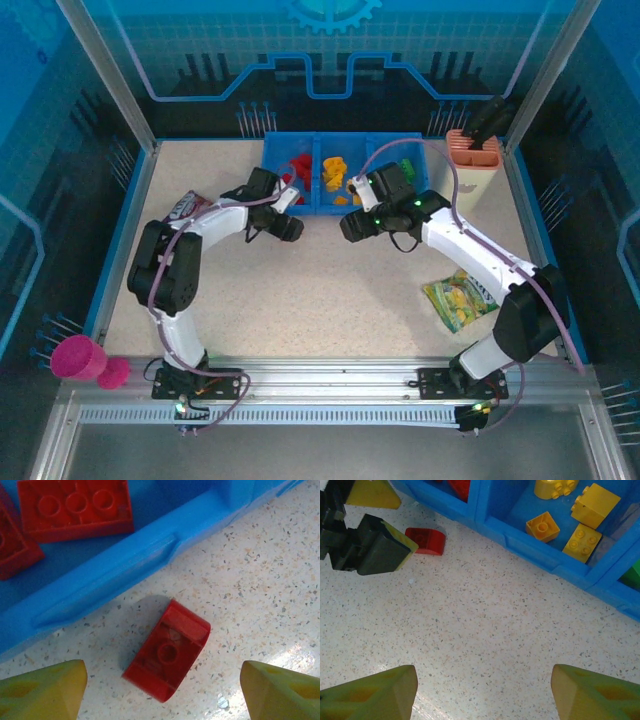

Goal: Sort the legos into containers by color
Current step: Pick up the lego from the center of the table.

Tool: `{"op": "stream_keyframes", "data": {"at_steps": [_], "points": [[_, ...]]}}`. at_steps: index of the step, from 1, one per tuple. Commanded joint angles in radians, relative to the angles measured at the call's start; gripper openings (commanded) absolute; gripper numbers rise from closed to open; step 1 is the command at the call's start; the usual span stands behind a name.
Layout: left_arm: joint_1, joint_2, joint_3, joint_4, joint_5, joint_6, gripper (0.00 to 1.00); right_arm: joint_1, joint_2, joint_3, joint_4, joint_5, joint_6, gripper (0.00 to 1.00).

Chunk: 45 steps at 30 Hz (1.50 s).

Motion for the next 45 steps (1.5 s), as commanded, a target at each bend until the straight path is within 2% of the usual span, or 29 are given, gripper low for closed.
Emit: {"op": "stream_keyframes", "data": {"at_steps": [1, 13, 22, 26, 39, 45], "points": [[-0.024, 0.042, 0.050, -0.057, -0.054, 0.051, 0.81, 0.015, 0.020, 0.035, -0.011, 0.001, 0.009, 0.73], [-0.031, 0.118, 0.096, -0.085, -0.085, 0.100, 0.82, 0.016, -0.003, -0.011, -0.001, 0.019, 0.017, 0.76], [-0.034, 0.184, 0.156, -0.135, -0.073, 0.136, 0.79, 0.017, 0.000, -0.003, -0.021, 0.048, 0.014, 0.76], [-0.037, 0.201, 0.169, -0.156, -0.070, 0.142, 0.72, 0.016, -0.001, -0.011, -0.007, 0.057, 0.014, 0.77], [-0.063, 0.244, 0.187, -0.223, -0.095, 0.127, 0.37, 0.013, 0.062, 0.009, -0.001, 0.073, -0.013, 0.77], [-0.081, 0.210, 0.139, -0.242, -0.109, 0.080, 0.31, 0.003, 0.067, 0.009, 0.007, 0.077, -0.027, 0.78]]}}
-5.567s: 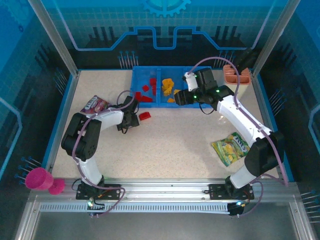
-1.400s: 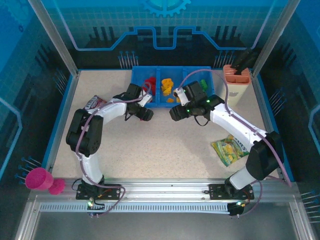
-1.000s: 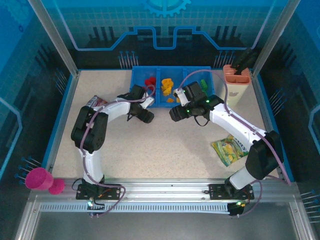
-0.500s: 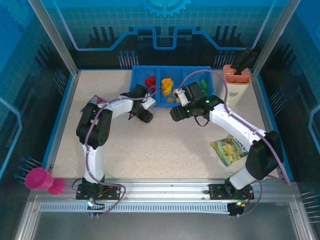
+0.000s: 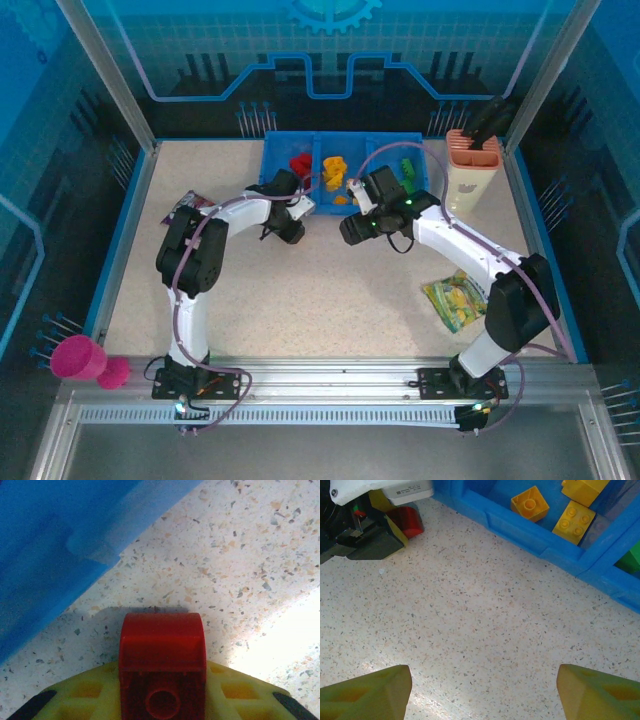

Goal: Sort the legos into containers by color
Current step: Pick up the lego from the center of the table.

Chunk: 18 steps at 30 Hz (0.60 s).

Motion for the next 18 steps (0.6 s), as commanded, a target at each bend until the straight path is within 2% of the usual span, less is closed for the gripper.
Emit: {"op": "stream_keyframes", "data": {"at_steps": [1, 10, 14, 18], "points": [[-0.022, -0.003, -0.049, -0.081, -0.016, -0.040, 0.30, -0.001, -0.001, 0.014, 0.006, 0.022, -0.023, 0.78], [-0.088, -0.214, -0.144, -0.129, -0.062, -0.113, 0.25, -0.051, -0.131, -0.099, 0.035, 0.014, -0.023, 0.79], [-0.087, -0.334, -0.097, -0.143, -0.100, -0.137, 0.24, -0.078, -0.167, -0.147, 0.049, 0.006, -0.025, 0.80], [-0.073, -0.365, 0.000, -0.089, -0.139, -0.172, 0.24, -0.097, -0.182, -0.178, 0.069, -0.012, -0.014, 0.80]]}}
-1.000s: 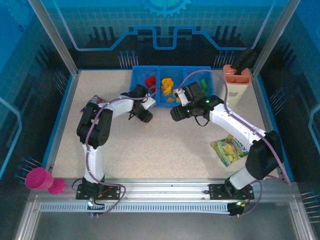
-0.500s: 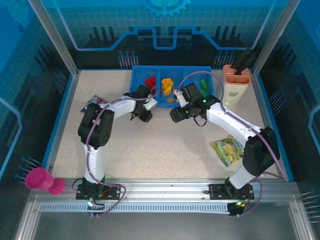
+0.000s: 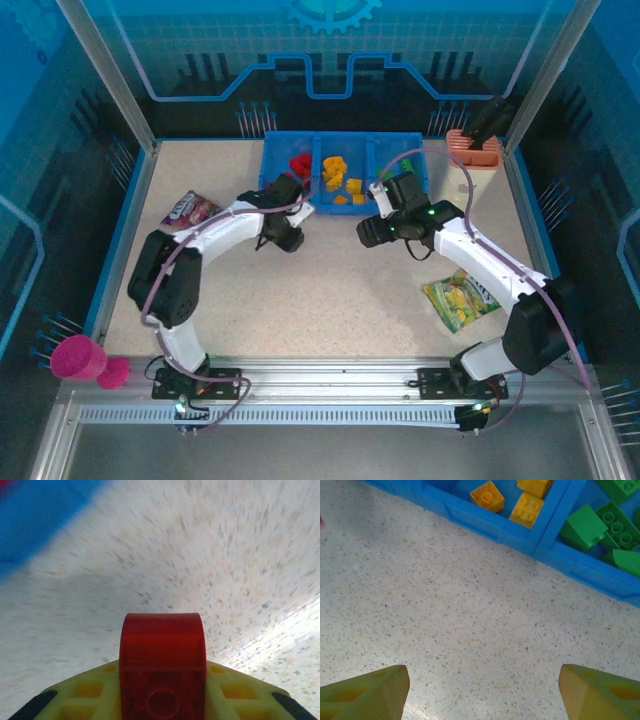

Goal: Sort the legos into containers by color
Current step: Pick up the lego from the center of the table, then place the lego in the container.

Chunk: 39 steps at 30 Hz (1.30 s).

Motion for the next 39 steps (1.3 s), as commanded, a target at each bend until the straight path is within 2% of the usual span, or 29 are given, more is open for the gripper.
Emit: {"op": "stream_keyframes", "data": {"at_steps": [1, 5, 13, 19, 26, 31, 39], "points": [[0.019, -0.029, 0.107, 0.053, -0.049, -0.053, 0.24, -0.016, -0.025, -0.028, 0.031, -0.027, 0.005, 0.80], [0.048, 0.034, 0.204, 0.181, -0.124, -0.055, 0.22, -0.029, -0.045, -0.053, 0.053, -0.048, 0.022, 0.81], [0.147, 0.296, 0.491, 0.182, -0.168, -0.109, 0.23, -0.071, -0.065, -0.041, 0.034, -0.073, 0.000, 0.82], [0.178, 0.433, 0.605, 0.241, -0.136, -0.144, 0.24, -0.097, -0.069, -0.037, 0.031, -0.080, 0.012, 0.84], [0.181, 0.591, 0.794, 0.202, -0.141, -0.153, 0.24, -0.115, -0.054, -0.030, 0.041, -0.094, 0.016, 0.84], [0.188, 0.710, 0.952, 0.147, -0.187, -0.164, 0.27, -0.115, -0.050, -0.012, 0.029, -0.105, 0.019, 0.84], [0.187, 0.729, 0.958, 0.171, -0.189, -0.175, 0.31, -0.117, -0.046, 0.014, 0.010, -0.094, 0.010, 0.84]]}}
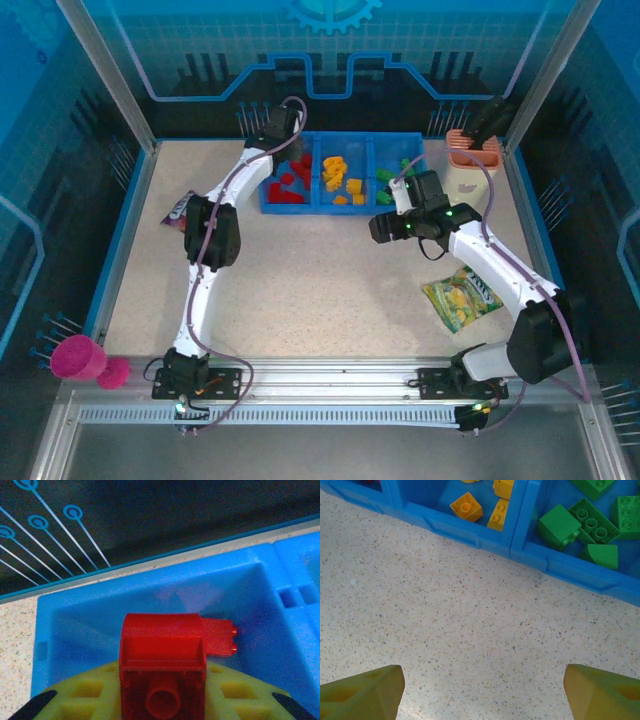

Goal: Sort the legos into containers by color
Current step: Place the lego in the container.

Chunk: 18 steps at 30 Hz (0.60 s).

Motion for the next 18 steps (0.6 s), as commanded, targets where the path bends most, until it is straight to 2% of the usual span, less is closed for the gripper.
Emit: {"op": "stream_keyframes", "data": {"at_steps": [1, 6, 10, 15, 18], "points": [[0.005, 0.014, 0.036, -0.005, -0.021, -0.024, 0.31, -0.013, 0.002, 0.044, -0.013, -0.012, 0.003, 0.84], [0.005, 0.000, 0.032, -0.013, -0.028, -0.021, 0.42, -0.012, 0.007, 0.056, -0.020, -0.013, 0.002, 0.84], [0.005, -0.065, -0.040, 0.023, -0.033, -0.015, 0.57, -0.013, 0.002, 0.058, -0.028, -0.006, 0.002, 0.85], [0.005, -0.200, -0.171, 0.056, -0.029, -0.016, 0.58, -0.013, -0.003, 0.066, -0.046, 0.015, 0.003, 0.85], [0.005, -0.375, -0.409, 0.165, -0.011, -0.029, 0.60, -0.012, -0.016, 0.064, -0.045, 0.024, 0.002, 0.85]]}}
